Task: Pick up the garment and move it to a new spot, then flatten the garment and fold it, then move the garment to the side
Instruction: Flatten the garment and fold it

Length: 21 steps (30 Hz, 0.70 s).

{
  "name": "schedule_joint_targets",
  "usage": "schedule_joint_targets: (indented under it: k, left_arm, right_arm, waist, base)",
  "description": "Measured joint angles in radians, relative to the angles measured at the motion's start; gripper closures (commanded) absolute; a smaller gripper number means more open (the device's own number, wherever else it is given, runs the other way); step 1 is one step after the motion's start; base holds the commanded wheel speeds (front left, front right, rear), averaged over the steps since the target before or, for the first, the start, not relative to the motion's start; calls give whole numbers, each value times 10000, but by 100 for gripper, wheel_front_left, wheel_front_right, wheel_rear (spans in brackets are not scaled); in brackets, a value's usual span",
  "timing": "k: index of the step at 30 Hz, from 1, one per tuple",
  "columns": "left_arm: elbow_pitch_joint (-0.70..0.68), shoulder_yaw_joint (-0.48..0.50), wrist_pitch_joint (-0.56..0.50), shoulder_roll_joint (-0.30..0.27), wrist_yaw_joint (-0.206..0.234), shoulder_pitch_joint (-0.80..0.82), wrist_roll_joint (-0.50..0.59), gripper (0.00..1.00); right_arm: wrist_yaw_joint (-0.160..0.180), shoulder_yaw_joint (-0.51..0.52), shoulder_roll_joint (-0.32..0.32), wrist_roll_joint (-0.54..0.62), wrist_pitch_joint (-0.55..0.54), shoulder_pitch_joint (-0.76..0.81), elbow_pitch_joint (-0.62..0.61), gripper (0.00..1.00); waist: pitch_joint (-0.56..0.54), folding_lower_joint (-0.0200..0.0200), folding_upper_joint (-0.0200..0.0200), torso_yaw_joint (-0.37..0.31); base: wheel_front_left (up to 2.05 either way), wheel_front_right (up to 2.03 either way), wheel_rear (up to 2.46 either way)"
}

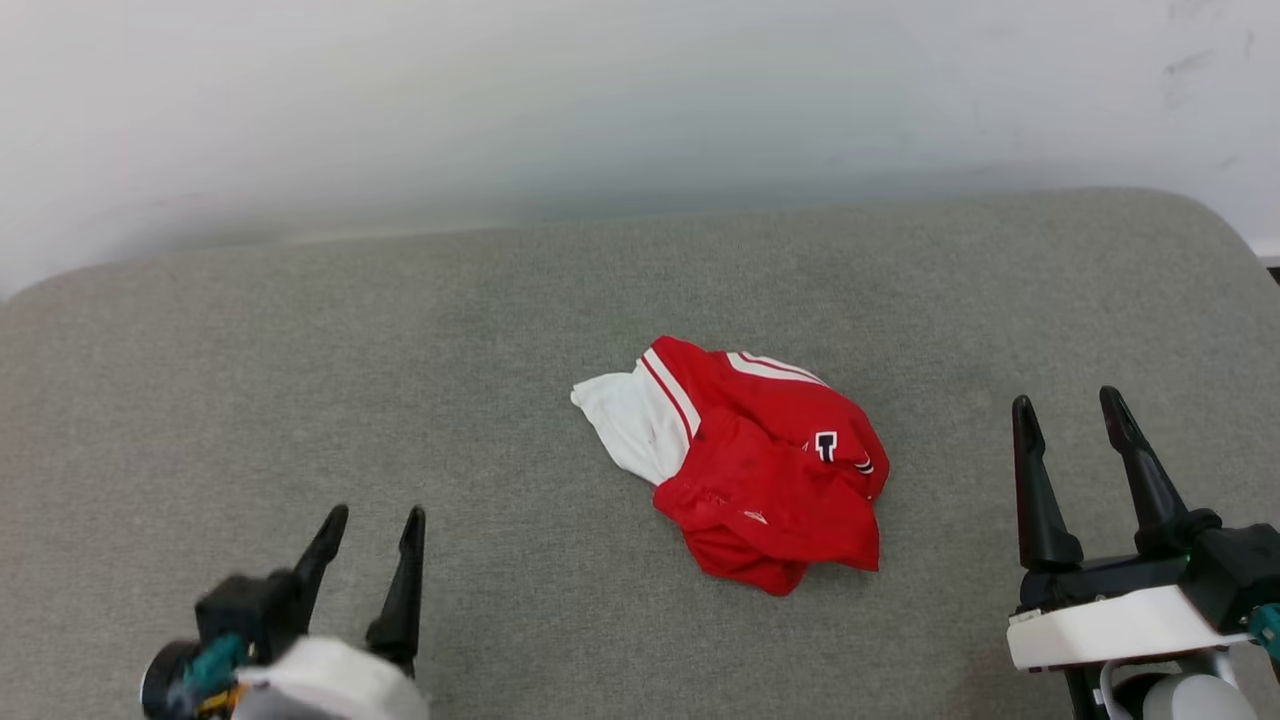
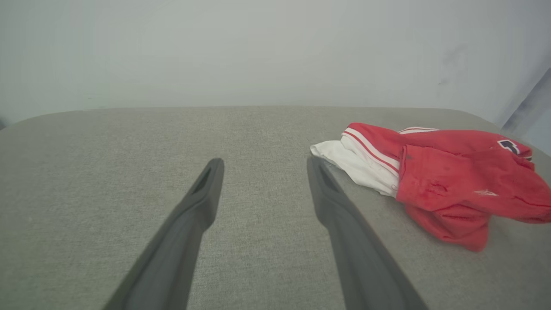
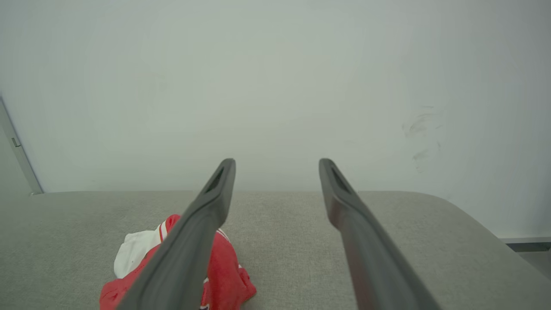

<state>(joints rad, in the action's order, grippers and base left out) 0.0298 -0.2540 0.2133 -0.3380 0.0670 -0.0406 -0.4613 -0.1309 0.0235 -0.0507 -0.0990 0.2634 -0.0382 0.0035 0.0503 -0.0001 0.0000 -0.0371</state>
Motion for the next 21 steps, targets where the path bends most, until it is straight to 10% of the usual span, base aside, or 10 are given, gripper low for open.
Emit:
schedule_joint_targets:
  k: [11,21]
  left_arm:
    - [-322,-1028,-4922,-1070,-1438,3647,-825,0]
    - [456,-1985,-9538,-1542,-1835,6861,-2477,0]
  right_arm:
    - [0,142,0,98,0,-534,-115,0]
    - [0,113,-2,-249,0,-1080,-236,0]
  waist:
    - [1352,2,0,-409]
    - [2566,2,0,-987]
  base:
    - [0,0,0]
    - [0,0,0]
